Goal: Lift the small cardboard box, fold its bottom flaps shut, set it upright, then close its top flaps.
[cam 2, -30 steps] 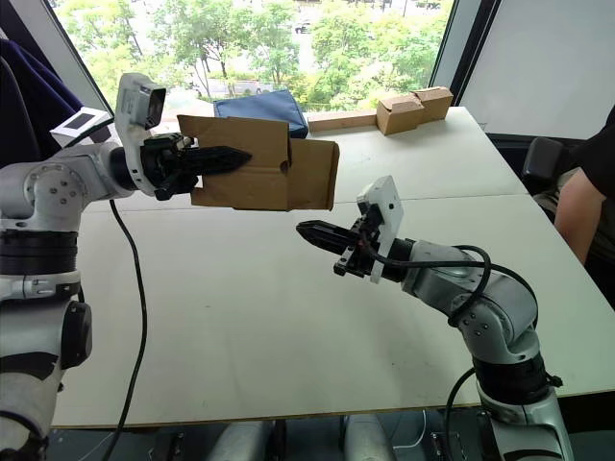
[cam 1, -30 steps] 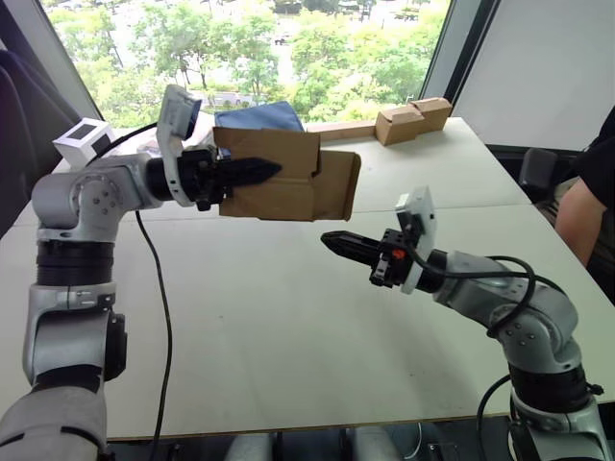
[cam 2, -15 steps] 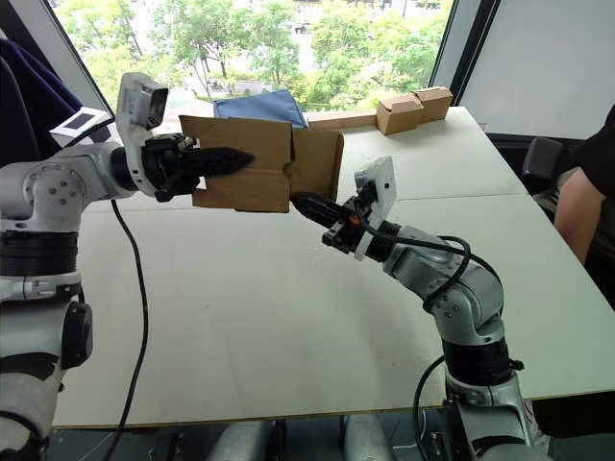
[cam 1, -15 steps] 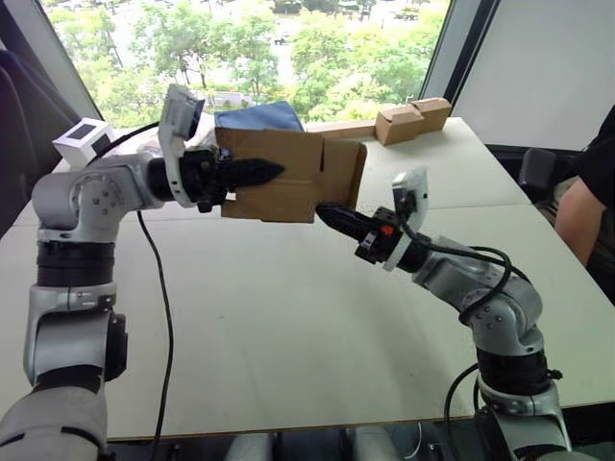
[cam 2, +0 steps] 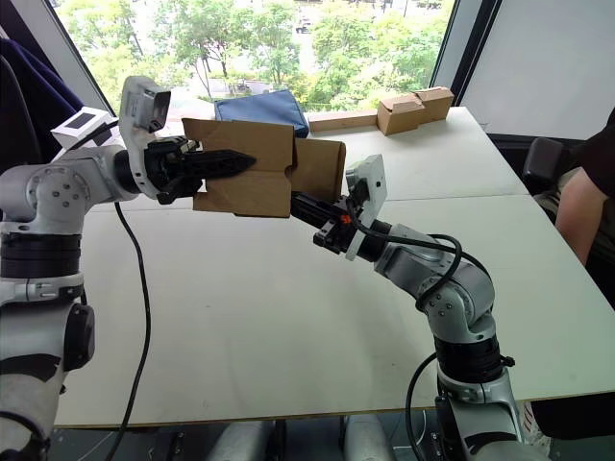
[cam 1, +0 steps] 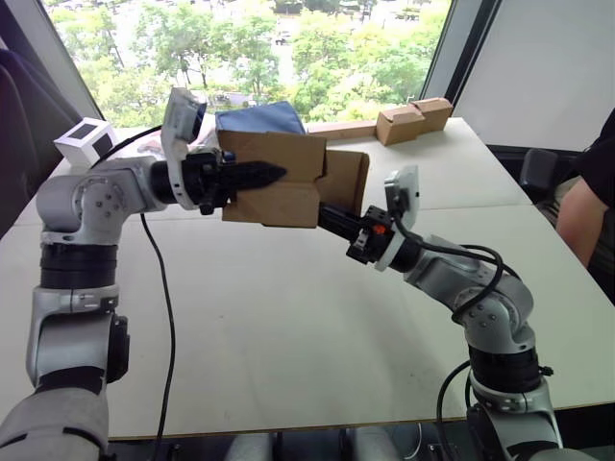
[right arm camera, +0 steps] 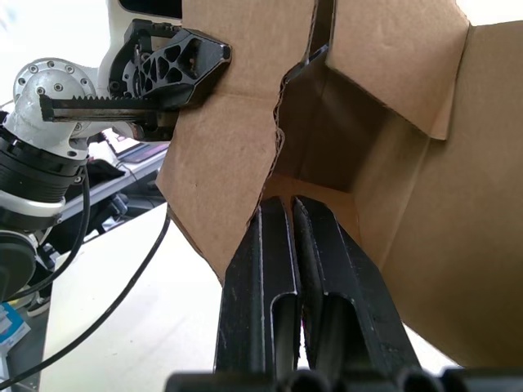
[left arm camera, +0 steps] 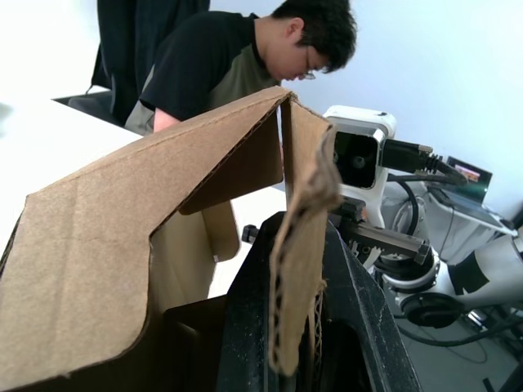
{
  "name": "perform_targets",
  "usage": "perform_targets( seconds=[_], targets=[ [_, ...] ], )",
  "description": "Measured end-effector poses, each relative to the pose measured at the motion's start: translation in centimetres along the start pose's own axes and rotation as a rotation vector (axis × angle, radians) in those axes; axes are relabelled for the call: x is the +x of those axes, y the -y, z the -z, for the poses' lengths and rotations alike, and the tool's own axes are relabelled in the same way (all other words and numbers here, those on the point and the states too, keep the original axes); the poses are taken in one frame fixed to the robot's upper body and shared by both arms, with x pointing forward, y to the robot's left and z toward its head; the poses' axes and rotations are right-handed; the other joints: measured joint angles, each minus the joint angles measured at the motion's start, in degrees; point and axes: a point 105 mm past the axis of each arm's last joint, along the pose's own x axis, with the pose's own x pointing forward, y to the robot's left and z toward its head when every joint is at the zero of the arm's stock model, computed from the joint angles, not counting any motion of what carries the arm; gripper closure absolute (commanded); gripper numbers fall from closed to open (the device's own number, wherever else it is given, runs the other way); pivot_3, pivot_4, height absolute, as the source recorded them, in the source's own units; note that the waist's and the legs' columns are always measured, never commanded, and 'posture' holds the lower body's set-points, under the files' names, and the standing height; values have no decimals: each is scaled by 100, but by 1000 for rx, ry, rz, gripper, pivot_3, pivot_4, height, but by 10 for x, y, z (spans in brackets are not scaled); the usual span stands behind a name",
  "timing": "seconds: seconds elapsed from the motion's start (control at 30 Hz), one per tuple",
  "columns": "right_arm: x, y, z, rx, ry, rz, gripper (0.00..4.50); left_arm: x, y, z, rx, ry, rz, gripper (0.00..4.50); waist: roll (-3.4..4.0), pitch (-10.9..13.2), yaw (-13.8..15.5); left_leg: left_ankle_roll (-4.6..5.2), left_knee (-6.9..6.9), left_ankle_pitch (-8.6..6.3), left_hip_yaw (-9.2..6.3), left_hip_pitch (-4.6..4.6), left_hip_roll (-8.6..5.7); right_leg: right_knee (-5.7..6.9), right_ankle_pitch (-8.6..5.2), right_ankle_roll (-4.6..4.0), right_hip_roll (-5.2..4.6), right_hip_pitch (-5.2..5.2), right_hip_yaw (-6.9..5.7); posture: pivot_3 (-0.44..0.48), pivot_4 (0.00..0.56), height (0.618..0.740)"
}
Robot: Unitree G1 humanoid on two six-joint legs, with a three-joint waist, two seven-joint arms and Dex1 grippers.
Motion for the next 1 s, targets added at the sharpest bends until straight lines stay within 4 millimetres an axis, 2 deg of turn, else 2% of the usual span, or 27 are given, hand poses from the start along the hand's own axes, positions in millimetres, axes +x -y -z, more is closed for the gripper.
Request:
perform_targets(
  seconds=[0.13, 0.27, 0.47, 0.53, 0.6, 0.7, 0.8, 0.9, 1.0],
  targets=[
    [-1, 0, -2, -21, -9, -11, 4396, 0, 0, 0, 1, 0, 1, 4500, 0, 0, 2, 0, 0, 0, 0, 0, 0, 0, 0, 0, 0, 0, 0, 0, 150, 740],
    [-13, 4, -7, -37, -41, -18, 4396, -1, 0, 0, 3, 0, -2, 4500, 0, 0, 12, 0, 0, 0, 0, 0, -1, 0, 0, 0, -2, 1, 0, 0, 150, 740],
    [-39, 13, -42, -68, -2, 6, 4396, -1, 0, -1, 6, -1, -7, 4500, 0, 0, 12, 1, 0, 0, 0, 0, 1, -1, 0, 0, -2, 2, 0, 0, 150, 740],
    [-45, 21, -52, -68, 36, 42, 4396, -1, 0, -1, 7, 0, -7, 4500, 0, 0, 3, 1, 0, -1, 0, 0, 1, -1, 0, 0, -1, 2, 0, 0, 150, 740],
    [-53, 43, -57, -61, 75, 144, 4396, -1, -1, -1, 14, 2, -8, 4500, 0, 0, 8, 1, 0, 0, 1, 0, 0, -1, 0, 0, -2, 2, 0, 0, 150, 740],
    [-64, 75, -50, -56, 72, 297, 4396, -1, -1, -2, 21, 5, -8, 4500, 0, 0, 9, 0, 0, 0, 3, 0, 0, 0, 0, 0, -2, 0, 1, 0, 150, 740],
    [-62, 91, -34, -83, 7, 371, 4396, -1, -1, -2, 21, 6, -8, 4500, 0, 0, 5, 0, -1, 0, 3, 0, 0, -1, 0, 0, -2, 0, 1, 0, 150, 740],
    [-50, 93, -14, -51, -23, 363, 4396, 0, 0, -2, 21, 7, -6, 4500, 0, 0, -16, 0, -1, 0, 5, 0, 2, 0, 0, 0, 0, -4, 4, 0, 150, 740],
    [-36, 85, -9, -26, -1, 315, 4396, 1, 0, -2, 21, 8, -4, 4500, 0, 0, -10, -1, -1, 1, 4, -1, 2, 0, 0, 0, 0, -4, 4, 0, 150, 740]
  ],
)
